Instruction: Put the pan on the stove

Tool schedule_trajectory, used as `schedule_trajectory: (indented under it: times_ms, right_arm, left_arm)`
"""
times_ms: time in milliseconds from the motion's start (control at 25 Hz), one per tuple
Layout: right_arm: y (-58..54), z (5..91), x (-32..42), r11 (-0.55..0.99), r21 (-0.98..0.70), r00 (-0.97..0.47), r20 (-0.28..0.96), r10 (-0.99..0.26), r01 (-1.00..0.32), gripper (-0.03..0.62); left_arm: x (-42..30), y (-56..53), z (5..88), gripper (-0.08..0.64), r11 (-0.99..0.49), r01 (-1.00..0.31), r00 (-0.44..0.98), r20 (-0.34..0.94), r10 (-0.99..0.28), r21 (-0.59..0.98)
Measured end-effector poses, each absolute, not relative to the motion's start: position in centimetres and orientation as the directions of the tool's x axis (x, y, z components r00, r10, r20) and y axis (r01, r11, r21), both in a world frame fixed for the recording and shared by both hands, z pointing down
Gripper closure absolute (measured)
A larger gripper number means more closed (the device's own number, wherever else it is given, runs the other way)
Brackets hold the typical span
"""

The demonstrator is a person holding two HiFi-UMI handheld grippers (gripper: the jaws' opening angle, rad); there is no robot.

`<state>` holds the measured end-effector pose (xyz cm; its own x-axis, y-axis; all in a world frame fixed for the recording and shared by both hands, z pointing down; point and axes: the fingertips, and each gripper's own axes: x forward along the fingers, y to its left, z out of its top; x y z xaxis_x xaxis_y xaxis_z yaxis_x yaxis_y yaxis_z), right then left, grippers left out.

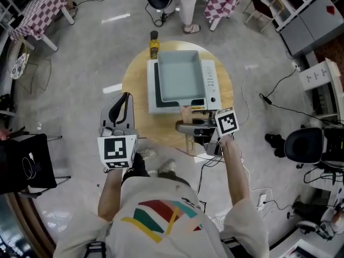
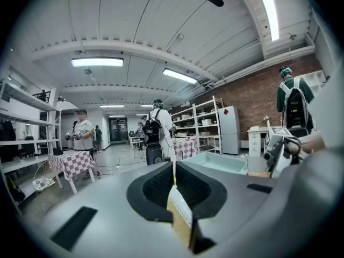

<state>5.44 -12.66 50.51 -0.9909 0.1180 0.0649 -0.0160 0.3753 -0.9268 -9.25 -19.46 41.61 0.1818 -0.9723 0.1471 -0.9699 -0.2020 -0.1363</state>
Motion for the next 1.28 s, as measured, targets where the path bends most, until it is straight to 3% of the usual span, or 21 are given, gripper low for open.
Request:
schedule_trajectory:
  times_ms: [1280]
  right_arm:
    - [-15.9, 56.8, 5.4, 0.333, -0.942, -0.992, 0.076, 0.103, -0.038, 0.467]
  left_arm:
    - [-10.2, -19.7, 44.4, 0.548, -0.188, -0.971, 0.152, 0.223, -0.963, -0.149]
